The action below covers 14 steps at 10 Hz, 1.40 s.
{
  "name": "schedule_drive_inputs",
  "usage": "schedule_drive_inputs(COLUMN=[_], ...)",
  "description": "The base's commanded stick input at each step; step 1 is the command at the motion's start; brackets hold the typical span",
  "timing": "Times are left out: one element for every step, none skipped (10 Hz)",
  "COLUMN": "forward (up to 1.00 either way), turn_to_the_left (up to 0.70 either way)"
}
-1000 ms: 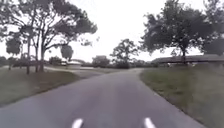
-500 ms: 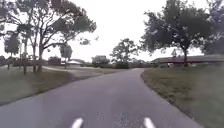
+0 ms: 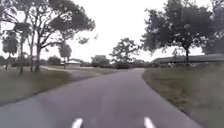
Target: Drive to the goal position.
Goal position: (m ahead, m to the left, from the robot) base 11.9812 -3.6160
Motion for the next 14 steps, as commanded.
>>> schedule_drive_inputs(forward=[0.85,0.85,0.85,0.85,0.85,0.85,0.85,0.85,0.85,0.85,0.85,0.85,0.85,0.85], turn_to_the_left=[0.00,0.00,0.00,0.00,0.00,0.00,0.00,0.00,-0.22,-0.34,-0.34,-0.34,-0.23,0.00])
